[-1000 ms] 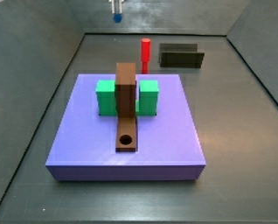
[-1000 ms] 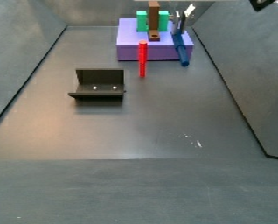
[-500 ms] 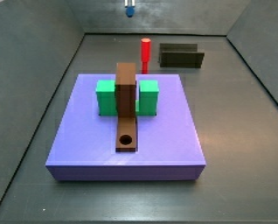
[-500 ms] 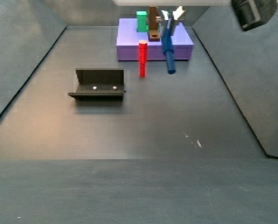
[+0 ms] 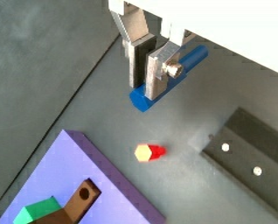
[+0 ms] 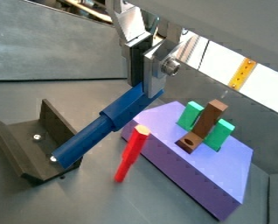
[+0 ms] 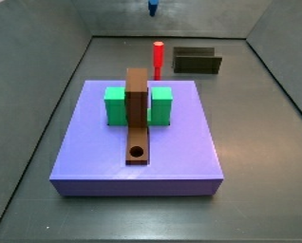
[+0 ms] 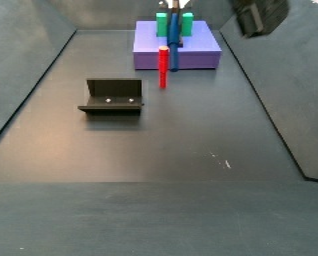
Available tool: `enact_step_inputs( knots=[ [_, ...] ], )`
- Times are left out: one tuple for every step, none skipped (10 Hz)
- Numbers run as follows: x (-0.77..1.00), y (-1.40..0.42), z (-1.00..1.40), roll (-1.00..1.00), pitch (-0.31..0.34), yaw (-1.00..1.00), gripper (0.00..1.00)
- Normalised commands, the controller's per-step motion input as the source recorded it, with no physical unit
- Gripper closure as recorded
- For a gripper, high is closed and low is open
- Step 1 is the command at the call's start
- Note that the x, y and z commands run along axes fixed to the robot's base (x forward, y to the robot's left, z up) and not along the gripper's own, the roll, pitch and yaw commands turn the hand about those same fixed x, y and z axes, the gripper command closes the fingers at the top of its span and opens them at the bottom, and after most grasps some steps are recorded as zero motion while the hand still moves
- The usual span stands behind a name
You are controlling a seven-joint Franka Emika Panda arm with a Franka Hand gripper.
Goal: Pick up the blue object. Move up. Place the blue object on the fixture. Regrasp the blue object. Move to above the board. Insert the blue object.
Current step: Place the blue object on the fixture.
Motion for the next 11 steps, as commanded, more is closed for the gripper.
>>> enact_step_inputs(
  knots=[
    [-0.15,0.00,-0.13,-0.01,-0.220,0.05,1.00],
    [0.33,0.00,-0.20,-0.45,-0.569,0.11,1.00],
    [0.72,-0.02,-0.07,-0.43,-0.543,0.00,1.00],
    [0.89,-0.08,-0.05,-0.36,-0.409,-0.03,1.00],
    [1.00,-0.13,-0.04,-0.24,-0.326,-0.05,1.00],
    [1.00,-0.10,0.00,-0.04,-0.140,-0.04,1.00],
    [1.00,-0.03,0.00,0.04,0.000,-0.06,1.00],
    [1.00,0.00,-0.07,0.14,0.000,-0.05,1.00],
    [1.00,0.00,-0.12,0.14,0.000,-0.07,1.00],
    [1.00,-0.02,-0.41,0.00,0.086,-0.10,1.00],
    [0.96,-0.03,-0.52,-0.07,0.071,-0.15,1.00]
  ],
)
